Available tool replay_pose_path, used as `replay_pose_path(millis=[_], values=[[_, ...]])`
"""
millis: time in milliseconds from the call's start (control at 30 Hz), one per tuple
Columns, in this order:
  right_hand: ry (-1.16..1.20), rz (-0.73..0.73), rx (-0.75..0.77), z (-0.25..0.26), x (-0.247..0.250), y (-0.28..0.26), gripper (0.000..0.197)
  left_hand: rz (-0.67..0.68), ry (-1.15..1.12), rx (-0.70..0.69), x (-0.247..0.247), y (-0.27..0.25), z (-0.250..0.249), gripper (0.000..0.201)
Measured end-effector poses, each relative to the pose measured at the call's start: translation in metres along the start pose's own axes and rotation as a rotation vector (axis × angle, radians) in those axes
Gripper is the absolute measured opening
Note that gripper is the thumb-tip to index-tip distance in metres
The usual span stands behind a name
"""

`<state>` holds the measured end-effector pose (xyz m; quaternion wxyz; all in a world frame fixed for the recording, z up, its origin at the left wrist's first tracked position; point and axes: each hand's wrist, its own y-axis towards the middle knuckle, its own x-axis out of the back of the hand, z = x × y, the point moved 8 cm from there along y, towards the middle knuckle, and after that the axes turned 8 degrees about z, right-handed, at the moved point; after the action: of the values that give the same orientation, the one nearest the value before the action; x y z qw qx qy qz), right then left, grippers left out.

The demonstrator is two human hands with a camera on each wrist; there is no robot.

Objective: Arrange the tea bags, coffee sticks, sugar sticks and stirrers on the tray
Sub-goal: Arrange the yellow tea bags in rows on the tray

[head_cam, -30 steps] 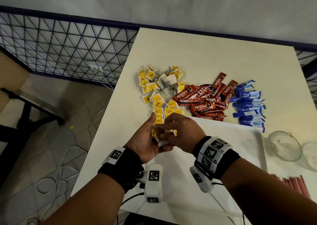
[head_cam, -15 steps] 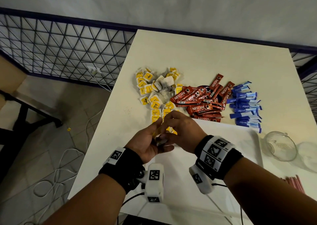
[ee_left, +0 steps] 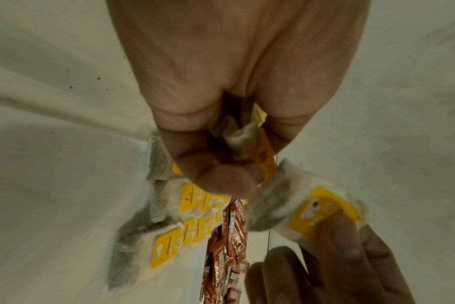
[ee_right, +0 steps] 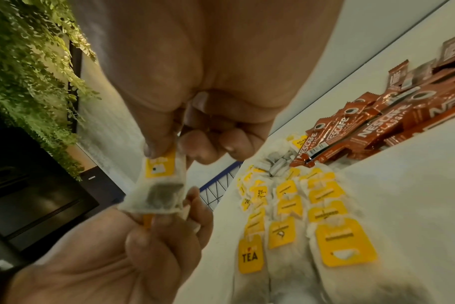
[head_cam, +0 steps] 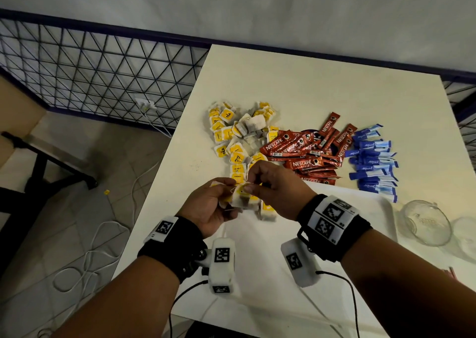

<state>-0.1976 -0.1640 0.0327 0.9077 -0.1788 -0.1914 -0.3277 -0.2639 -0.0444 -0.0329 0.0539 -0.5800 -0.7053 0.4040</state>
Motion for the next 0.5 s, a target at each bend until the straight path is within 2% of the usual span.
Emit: replay_pose_path(millis=[133,200,367,467,500], values=[[-0.001,-0.016,-0.038,-0.004,0.005,0.003,0.019,-0.001,-0.012,-0.044,0.015,0.000,-0.007,0.013],[-0.041,-0.027,-0.045,-0.004,0.009,0.004,0.019,0.025,0.076,-0.073,0.019,-0.003,-0.013,0.007],[-0.123,0.032,-0.133,-0.016,0.000,0.008,0.013,0.090,0.527,-0.120,0.013,-0.001,-0.015,0.015],[-0.121,0.061,-0.175,-0.028,-0.010,0.010,0.015,0.106,0.807,-0.138,0.007,0.004,-0.009,0.012],[-0.140,0.068,-0.193,-0.032,-0.012,0.011,0.013,0.083,0.904,-0.137,0.006,0.006,-0.006,0.020]])
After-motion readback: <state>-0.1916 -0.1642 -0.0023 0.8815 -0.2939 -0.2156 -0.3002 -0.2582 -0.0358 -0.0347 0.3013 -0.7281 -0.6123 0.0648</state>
